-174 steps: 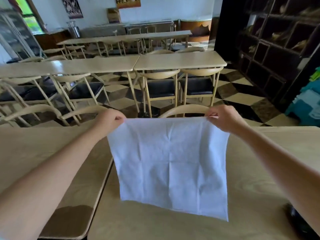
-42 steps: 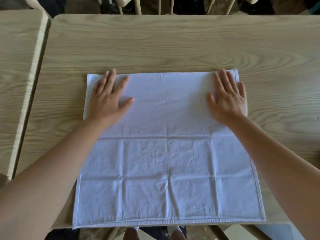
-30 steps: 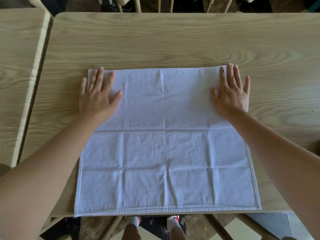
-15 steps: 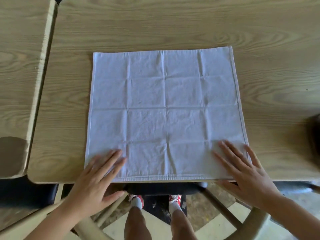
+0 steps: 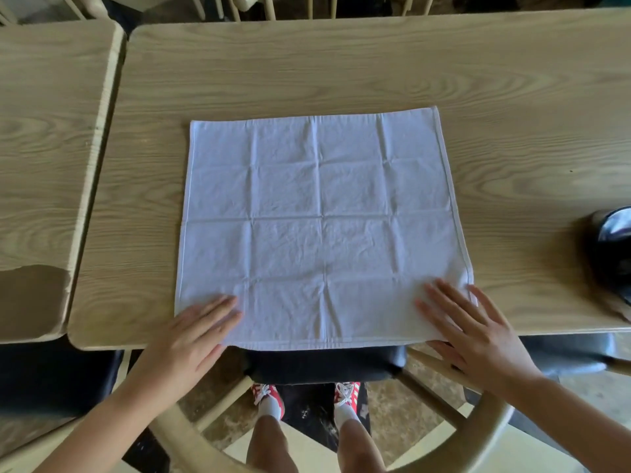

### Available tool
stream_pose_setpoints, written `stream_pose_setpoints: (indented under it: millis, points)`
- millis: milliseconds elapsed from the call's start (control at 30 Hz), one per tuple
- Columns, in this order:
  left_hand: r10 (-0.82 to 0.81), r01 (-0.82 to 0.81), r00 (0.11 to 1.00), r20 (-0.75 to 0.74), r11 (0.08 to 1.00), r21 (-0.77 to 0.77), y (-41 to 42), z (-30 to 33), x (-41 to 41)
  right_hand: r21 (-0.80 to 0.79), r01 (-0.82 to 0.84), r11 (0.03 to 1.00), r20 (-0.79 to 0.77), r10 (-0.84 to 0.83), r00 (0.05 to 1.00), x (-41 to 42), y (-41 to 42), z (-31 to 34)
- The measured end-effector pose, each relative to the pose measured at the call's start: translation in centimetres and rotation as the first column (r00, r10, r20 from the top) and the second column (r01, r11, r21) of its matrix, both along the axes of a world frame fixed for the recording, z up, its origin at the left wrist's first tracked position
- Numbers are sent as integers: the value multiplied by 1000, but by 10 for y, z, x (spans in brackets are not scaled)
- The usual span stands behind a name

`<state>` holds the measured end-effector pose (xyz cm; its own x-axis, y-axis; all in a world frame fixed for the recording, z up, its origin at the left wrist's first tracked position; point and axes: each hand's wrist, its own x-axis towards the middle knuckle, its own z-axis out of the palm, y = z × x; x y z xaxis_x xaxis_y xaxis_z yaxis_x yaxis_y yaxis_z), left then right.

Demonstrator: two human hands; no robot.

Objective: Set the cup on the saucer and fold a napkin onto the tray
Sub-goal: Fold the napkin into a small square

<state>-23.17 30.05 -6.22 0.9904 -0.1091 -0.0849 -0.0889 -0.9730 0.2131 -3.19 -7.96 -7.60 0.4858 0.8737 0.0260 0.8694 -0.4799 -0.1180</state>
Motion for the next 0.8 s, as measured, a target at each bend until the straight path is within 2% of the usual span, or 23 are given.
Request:
stream_pose_setpoints:
  millis: [67,133,233,400,467,533,600,633,700,800]
  points:
    - [-6,7,998,61,1000,-21,3,13,9,76,-60,995,48,56,997,3,-2,4]
    - [-31,31,998,61,1000,0,5,21,18,93,-93,991,49,88,995,6,0,9]
    - [-37,38,999,31,999,-12,8,23,22,128,-61,990,-9,62,998,9,4,17]
    - [-46,45,999,-8,991,-129,15,15,6,135,-51,990,-104,66,992,12,4,25]
    - [3,-15,998,-60,977,-211,13,19,1,149,-23,989,-177,49,983,10,2,27]
    - [107,-157,980,-167,931,-328,10,22,-4,148,52,988,-314,-3,949,10,-1,31]
    - [262,-408,895,-361,808,-425,14,30,-2,74,193,978,-485,-134,864,11,-2,38]
    - [283,-491,842,-460,755,-435,18,32,0,11,260,966,-555,-210,805,13,-3,40]
    - [194,-497,791,-580,756,-426,28,35,9,-106,298,949,-630,-296,718,19,-6,47]
    - [-23,-450,685,-728,773,-447,42,46,27,-339,145,930,-676,-348,649,34,-6,64]
